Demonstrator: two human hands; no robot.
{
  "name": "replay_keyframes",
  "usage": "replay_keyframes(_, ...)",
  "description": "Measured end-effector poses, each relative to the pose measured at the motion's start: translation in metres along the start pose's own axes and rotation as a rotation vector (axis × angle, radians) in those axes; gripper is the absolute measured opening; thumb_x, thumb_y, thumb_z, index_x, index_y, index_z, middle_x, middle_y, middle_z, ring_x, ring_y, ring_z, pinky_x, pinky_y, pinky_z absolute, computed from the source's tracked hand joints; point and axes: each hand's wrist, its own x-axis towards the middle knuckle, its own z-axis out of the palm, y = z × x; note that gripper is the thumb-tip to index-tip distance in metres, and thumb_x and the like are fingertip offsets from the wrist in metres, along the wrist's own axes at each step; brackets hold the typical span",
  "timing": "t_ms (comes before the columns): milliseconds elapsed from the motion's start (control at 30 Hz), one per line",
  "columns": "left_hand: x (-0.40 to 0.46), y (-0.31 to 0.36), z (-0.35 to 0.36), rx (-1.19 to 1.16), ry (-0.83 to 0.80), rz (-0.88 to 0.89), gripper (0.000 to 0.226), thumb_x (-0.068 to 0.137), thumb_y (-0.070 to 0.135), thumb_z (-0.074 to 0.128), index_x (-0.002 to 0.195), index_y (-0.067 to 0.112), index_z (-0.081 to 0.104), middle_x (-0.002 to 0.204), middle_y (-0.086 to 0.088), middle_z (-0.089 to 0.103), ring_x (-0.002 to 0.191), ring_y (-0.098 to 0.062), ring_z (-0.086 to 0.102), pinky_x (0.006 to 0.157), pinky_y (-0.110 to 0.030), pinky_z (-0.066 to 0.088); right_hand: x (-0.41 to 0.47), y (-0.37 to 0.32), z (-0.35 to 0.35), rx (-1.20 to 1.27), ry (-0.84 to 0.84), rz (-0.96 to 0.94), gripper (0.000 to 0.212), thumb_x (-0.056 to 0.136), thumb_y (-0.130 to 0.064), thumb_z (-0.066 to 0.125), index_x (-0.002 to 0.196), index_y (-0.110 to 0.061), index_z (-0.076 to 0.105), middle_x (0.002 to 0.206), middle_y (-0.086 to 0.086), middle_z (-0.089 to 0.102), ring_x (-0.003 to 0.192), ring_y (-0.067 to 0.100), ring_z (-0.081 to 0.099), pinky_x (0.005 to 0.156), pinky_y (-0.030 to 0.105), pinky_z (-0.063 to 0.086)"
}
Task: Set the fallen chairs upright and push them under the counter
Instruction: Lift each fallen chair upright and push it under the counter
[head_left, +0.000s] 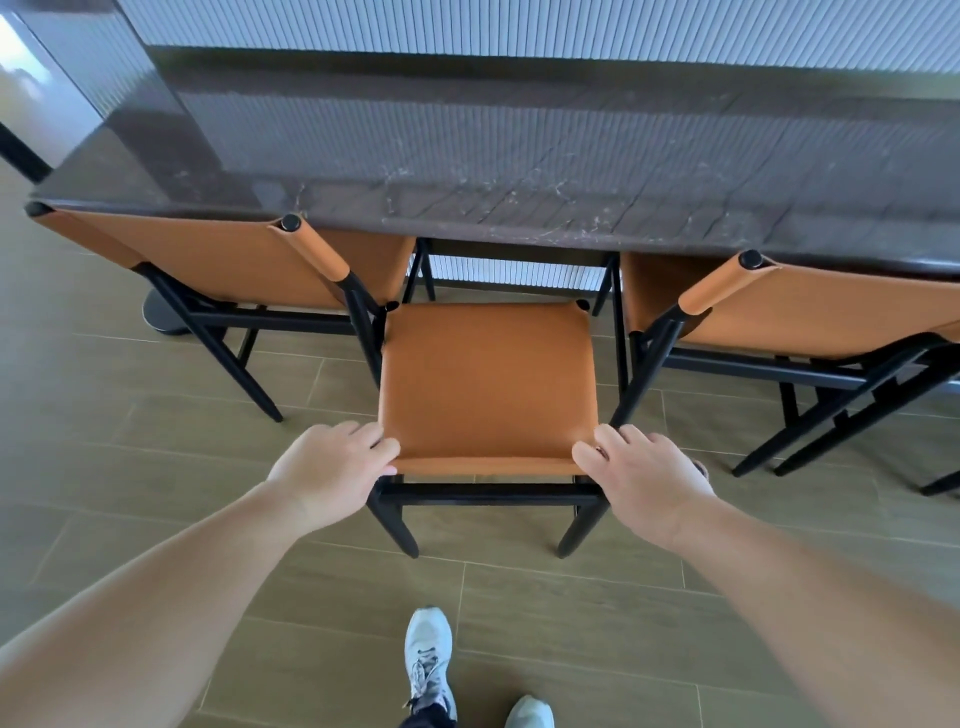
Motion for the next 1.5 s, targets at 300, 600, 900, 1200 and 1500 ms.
replay_keyframes(300, 0.054, 0.0, -0.022, -0.064, 0.006, 0.003, 0.031, 0.07, 0.016, 0.087, 0.071, 0.019, 0.055, 0.063, 0.005, 0.045, 0.045, -0.017, 0.031, 0.038, -0.026, 0.024, 0.018, 0.057, -0.039, -0.075, -0.04, 0.067, 0.049, 0.085, 0.001, 0.048, 0.126, -0.022, 0.036, 0.115, 0.0, 0.042, 0.098, 0.02, 0.048, 0.071, 0.032, 0.05)
replay_keyframes(600, 0.128, -0.066, -0.061, 0.029, 0.02, -0.009, 0.013, 0.091, 0.026, 0.067, 0.089, 0.021, 0.055, 0.076, 0.008, 0.044, 0.056, -0.014, 0.037, 0.039, -0.027, 0.027, 0.064, 0.088, -0.088, 0.062, 0.107, 0.19, 0.041, 0.085, -0.001, 0.051, 0.117, -0.023, 0.038, 0.105, 0.001, 0.043, 0.092, 0.021, 0.046, 0.068, 0.033, 0.046)
replay_keyframes(900, 0.183, -0.141, -0.082, 0.188, 0.089, 0.082, 0.011, 0.093, 0.03, 0.064, 0.095, 0.021, 0.058, 0.079, 0.004, 0.048, 0.061, -0.018, 0.044, 0.043, -0.028, 0.024, 0.1, 0.081, -0.103, 0.125, 0.198, 0.295, 0.04, 0.085, -0.003, 0.053, 0.118, -0.022, 0.04, 0.108, 0.001, 0.046, 0.093, 0.021, 0.049, 0.067, 0.03, 0.043)
replay_keyframes(1200, 0.219, -0.2, -0.089, 0.226, 0.101, 0.167, 0.019, 0.089, 0.035, 0.07, 0.093, 0.018, 0.063, 0.074, 0.002, 0.05, 0.058, -0.022, 0.056, 0.042, -0.028, 0.033, 0.148, 0.089, -0.125, 0.086, 0.274, 0.341, 0.031, 0.089, -0.011, 0.06, 0.113, -0.023, 0.044, 0.1, -0.002, 0.049, 0.086, 0.02, 0.051, 0.063, 0.03, 0.036)
replay_keyframes(1500, 0.228, -0.247, -0.078, 0.222, 0.078, 0.225, 0.025, 0.098, 0.041, 0.052, 0.1, 0.019, 0.061, 0.078, 0.004, 0.053, 0.065, -0.021, 0.058, 0.045, -0.03, 0.039, 0.187, 0.075, -0.135, 0.021, 0.26, 0.355, 0.03, 0.083, -0.018, 0.071, 0.102, -0.022, 0.048, 0.089, -0.001, 0.052, 0.074, 0.02, 0.052, 0.055, 0.03, 0.036)
